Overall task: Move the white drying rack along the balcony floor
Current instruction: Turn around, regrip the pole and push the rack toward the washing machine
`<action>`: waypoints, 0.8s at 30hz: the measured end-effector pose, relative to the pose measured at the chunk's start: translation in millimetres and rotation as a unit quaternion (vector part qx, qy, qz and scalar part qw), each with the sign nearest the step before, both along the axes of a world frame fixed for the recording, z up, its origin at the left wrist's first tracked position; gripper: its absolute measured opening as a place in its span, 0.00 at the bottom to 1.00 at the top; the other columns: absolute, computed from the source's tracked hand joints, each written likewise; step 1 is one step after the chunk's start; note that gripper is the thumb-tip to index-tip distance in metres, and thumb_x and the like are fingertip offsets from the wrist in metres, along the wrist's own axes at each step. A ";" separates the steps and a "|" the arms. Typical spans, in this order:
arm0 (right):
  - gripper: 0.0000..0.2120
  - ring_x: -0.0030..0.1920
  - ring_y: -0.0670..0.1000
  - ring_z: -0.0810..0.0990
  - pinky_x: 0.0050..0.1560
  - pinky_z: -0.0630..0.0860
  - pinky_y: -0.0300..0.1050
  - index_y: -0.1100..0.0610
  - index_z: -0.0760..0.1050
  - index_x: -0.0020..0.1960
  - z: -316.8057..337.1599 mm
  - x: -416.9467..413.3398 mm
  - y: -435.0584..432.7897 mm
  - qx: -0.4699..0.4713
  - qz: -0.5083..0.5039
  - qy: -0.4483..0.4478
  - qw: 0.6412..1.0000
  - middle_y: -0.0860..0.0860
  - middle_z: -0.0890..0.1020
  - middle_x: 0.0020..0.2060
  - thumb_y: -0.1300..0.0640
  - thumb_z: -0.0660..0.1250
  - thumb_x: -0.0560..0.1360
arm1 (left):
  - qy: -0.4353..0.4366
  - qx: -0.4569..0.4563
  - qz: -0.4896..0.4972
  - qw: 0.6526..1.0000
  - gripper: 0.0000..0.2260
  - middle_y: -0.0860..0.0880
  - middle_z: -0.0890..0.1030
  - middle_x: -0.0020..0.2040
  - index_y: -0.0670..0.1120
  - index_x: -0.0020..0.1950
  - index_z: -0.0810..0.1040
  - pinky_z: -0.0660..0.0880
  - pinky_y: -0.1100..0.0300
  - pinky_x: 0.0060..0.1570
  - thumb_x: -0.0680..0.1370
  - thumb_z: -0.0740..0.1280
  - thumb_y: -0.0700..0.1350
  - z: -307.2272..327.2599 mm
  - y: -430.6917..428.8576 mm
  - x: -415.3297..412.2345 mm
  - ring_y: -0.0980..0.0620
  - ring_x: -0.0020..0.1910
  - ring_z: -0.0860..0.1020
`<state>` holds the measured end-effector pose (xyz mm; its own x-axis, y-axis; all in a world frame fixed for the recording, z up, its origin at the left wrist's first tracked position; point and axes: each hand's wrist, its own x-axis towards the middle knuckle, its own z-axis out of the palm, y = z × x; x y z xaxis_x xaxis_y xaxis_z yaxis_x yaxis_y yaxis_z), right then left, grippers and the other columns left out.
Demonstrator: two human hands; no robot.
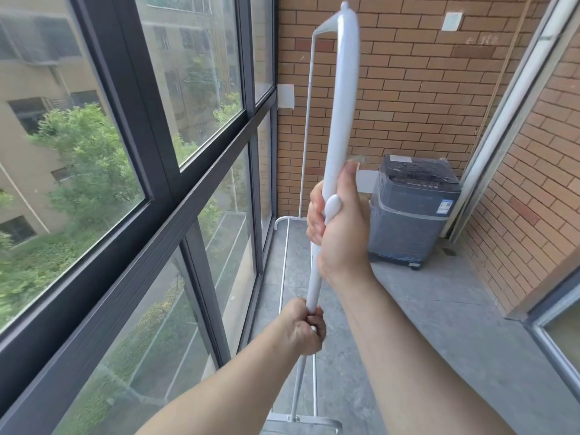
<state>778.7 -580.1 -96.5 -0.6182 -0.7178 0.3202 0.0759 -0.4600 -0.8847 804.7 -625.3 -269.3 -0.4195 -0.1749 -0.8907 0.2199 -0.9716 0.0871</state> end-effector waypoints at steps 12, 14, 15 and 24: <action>0.38 0.25 0.48 0.54 0.26 0.52 0.40 0.71 0.59 0.35 0.9 -41.0 -33.7 -0.020 0.014 -0.008 1.000 0.48 0.59 0.24 0.35 0.52 0.79 | -0.008 -0.012 0.002 1.000 0.08 0.50 0.75 0.30 0.40 0.31 0.76 0.61 0.72 0.15 0.67 0.59 0.32 5.8 -31.7 -42.9 0.58 0.26 0.69; 0.38 0.25 0.47 0.54 0.26 0.53 0.40 0.72 0.59 0.35 1.5 -47.3 -40.3 -0.018 0.012 -0.015 1.000 0.48 0.60 0.24 0.35 0.53 0.79 | -0.005 -0.010 -0.004 1.000 0.10 0.50 0.75 0.30 0.39 0.31 0.76 0.61 0.72 0.15 0.71 0.60 0.34 3.5 -40.4 -49.8 0.58 0.25 0.69; 0.38 0.25 0.47 0.55 0.26 0.54 0.40 0.72 0.60 0.35 1.8 -49.3 -42.5 -0.017 0.009 -0.016 1.000 0.48 0.60 0.24 0.35 0.53 0.79 | -0.005 -0.008 -0.005 1.000 0.10 0.50 0.75 0.31 0.39 0.31 0.76 0.61 0.72 0.15 0.72 0.60 0.34 3.0 -43.7 -51.8 0.58 0.26 0.69; 0.34 0.24 0.48 0.56 0.26 0.53 0.42 0.65 0.58 0.34 1.9 -67.8 -71.5 -0.009 -0.015 0.010 1.000 0.49 0.60 0.23 0.35 0.51 0.80 | -0.006 0.000 -0.002 1.000 0.10 0.50 0.76 0.32 0.39 0.32 0.76 0.60 0.71 0.14 0.72 0.60 0.33 2.6 -73.1 -69.1 0.58 0.25 0.69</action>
